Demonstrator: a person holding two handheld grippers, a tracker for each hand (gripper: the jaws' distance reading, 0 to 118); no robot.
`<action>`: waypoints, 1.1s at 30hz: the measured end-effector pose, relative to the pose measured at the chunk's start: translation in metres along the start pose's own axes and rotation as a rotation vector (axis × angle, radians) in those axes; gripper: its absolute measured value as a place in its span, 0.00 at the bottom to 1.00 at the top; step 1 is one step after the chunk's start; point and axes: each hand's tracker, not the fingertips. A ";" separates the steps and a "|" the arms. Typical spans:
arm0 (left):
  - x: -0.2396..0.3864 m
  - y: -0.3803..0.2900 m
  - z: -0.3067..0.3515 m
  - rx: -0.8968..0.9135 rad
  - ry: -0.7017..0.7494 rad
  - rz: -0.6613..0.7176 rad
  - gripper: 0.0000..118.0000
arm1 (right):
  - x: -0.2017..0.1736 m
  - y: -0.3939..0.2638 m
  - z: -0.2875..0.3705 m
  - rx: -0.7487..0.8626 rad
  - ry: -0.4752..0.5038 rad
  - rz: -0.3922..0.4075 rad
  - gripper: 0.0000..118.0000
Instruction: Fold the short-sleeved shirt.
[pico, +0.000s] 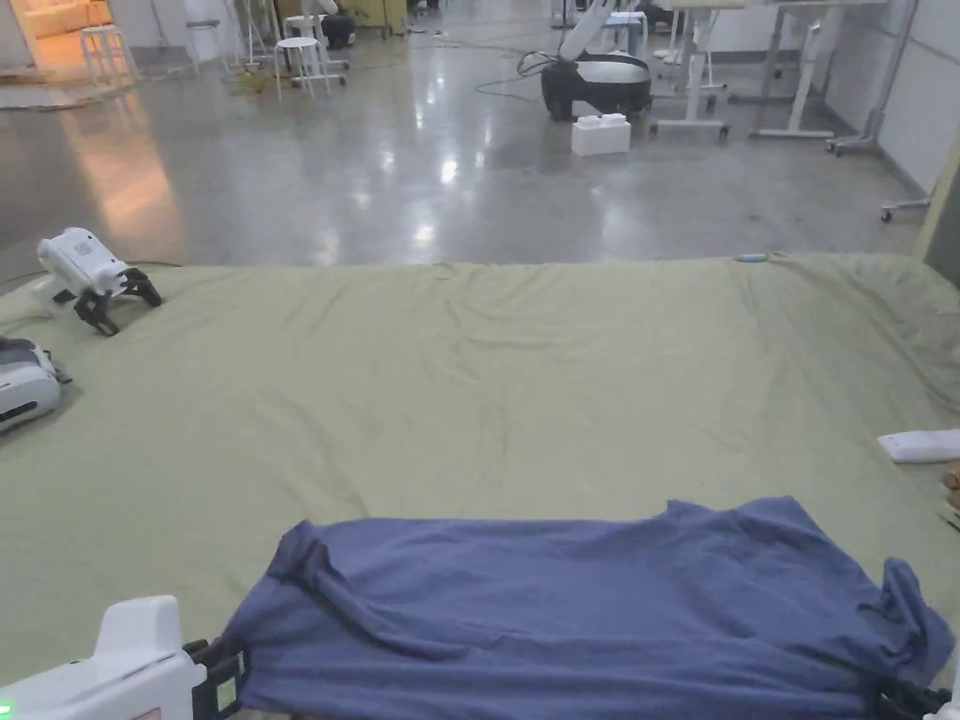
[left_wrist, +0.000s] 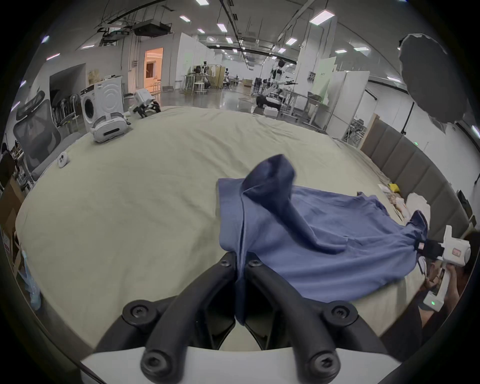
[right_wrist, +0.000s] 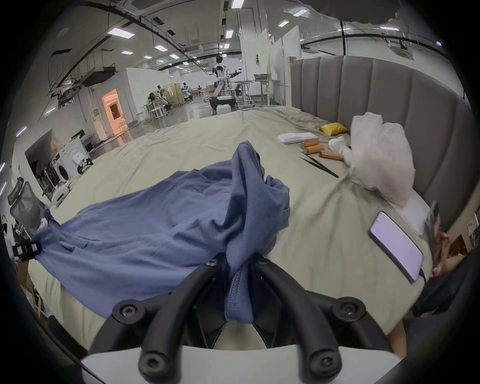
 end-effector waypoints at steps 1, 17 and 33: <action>-0.001 -0.010 0.012 -0.019 -0.009 -0.005 0.00 | 0.003 -0.005 0.010 -0.003 -0.002 -0.008 0.10; -0.003 -0.087 0.056 -0.005 0.104 0.013 0.75 | 0.018 -0.070 0.048 -0.092 -0.007 0.119 0.65; 0.120 -0.035 0.249 0.748 0.086 -0.287 0.10 | -0.062 -0.007 0.225 0.605 0.208 0.212 0.02</action>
